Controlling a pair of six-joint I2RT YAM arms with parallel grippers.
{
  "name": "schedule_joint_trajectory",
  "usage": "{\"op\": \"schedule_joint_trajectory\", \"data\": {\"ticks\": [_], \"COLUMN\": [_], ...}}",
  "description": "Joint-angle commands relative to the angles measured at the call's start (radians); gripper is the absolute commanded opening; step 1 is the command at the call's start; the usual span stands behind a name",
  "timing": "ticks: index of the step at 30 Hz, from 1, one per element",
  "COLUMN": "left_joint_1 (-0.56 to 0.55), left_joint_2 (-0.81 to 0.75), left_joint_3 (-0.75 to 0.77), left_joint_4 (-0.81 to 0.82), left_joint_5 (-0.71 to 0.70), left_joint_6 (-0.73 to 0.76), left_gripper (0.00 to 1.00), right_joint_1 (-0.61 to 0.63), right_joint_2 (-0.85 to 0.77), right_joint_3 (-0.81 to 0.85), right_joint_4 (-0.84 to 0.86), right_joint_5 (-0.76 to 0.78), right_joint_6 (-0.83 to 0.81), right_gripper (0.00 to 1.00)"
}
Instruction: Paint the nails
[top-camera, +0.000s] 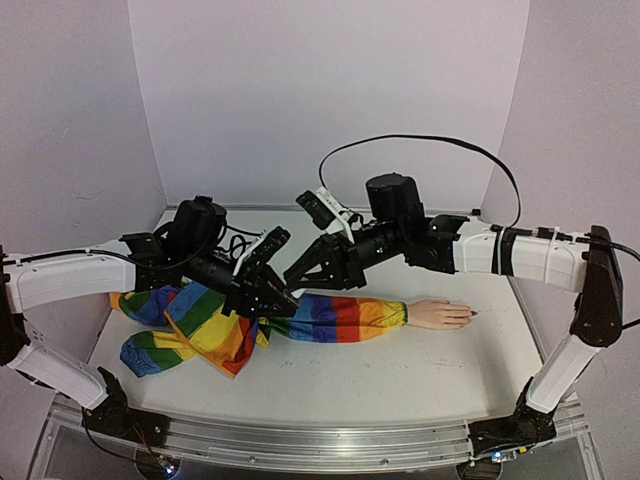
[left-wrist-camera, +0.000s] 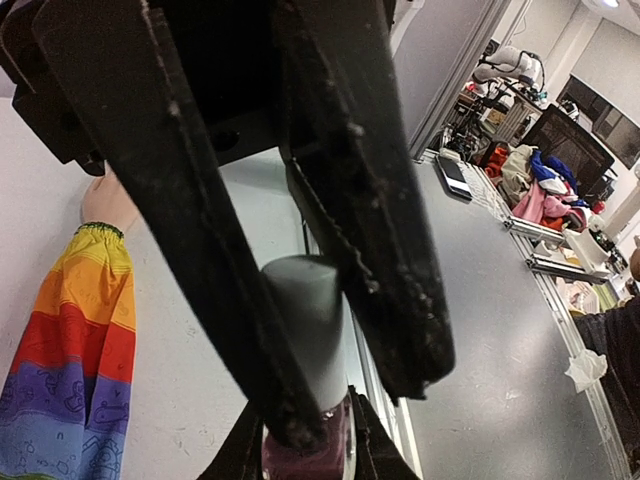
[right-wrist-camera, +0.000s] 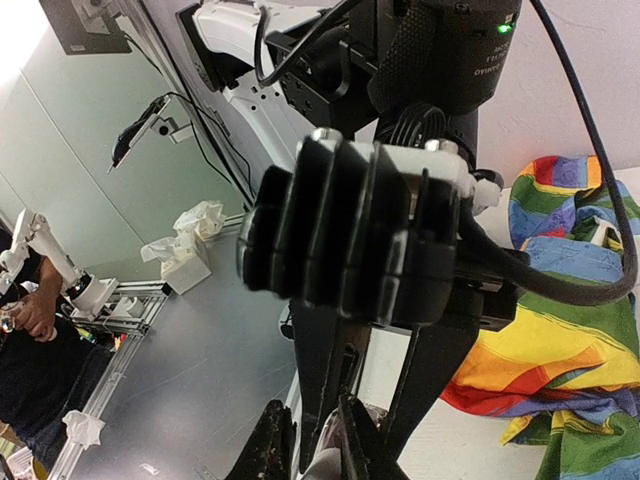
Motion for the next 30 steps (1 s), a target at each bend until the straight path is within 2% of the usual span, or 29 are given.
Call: {"op": "schedule_joint_trajectory", "data": {"ticks": [1, 4, 6, 8, 11, 14, 16, 19, 24, 29, 30], "left_joint_1": [0.011, 0.014, 0.016, 0.017, 0.019, 0.019, 0.018, 0.007, -0.008, -0.008, -0.008], "left_joint_2": [-0.027, -0.039, -0.053, -0.071, -0.102, -0.139, -0.158, -0.151, -0.120, -0.135, -0.143], "left_joint_3": [0.056, 0.050, 0.044, 0.037, 0.029, 0.026, 0.025, 0.047, 0.045, 0.018, 0.004], "left_joint_4": [0.067, 0.080, 0.095, 0.119, 0.143, 0.199, 0.240, 0.259, 0.273, 0.270, 0.271], "left_joint_5": [0.016, -0.030, -0.079, -0.170, -0.393, -0.586, -0.644, -0.700, -0.851, -0.881, -0.878], "left_joint_6": [-0.014, -0.023, -0.031, -0.051, -0.095, -0.144, -0.171, -0.159, -0.094, -0.106, -0.118], "left_gripper": [0.00, 0.00, 0.00, 0.00, 0.00, 0.00, 0.00, 0.00, 0.00, 0.00, 0.00], "right_joint_1": [0.016, 0.024, 0.031, 0.043, 0.059, 0.093, 0.136, 0.218, 0.263, 0.234, 0.219], "right_joint_2": [0.005, 0.015, 0.018, 0.022, 0.026, 0.037, 0.052, 0.109, 0.178, 0.087, 0.062], "right_joint_3": [0.016, 0.010, 0.002, -0.003, -0.012, -0.021, -0.016, 0.078, 0.152, 0.115, 0.107], "right_joint_4": [0.066, 0.076, 0.093, 0.102, 0.116, 0.144, 0.146, 0.035, -0.032, -0.014, -0.011], "right_joint_5": [0.026, 0.057, 0.089, 0.130, 0.281, 0.537, 0.759, 1.014, 1.085, 1.077, 1.076], "right_joint_6": [0.001, 0.011, 0.024, 0.041, 0.104, 0.255, 0.376, 0.514, 0.577, 0.557, 0.551], "right_gripper": [0.09, 0.00, 0.00, 0.00, 0.00, 0.00, 0.00, 0.00, 0.00, 0.00, 0.07]}}
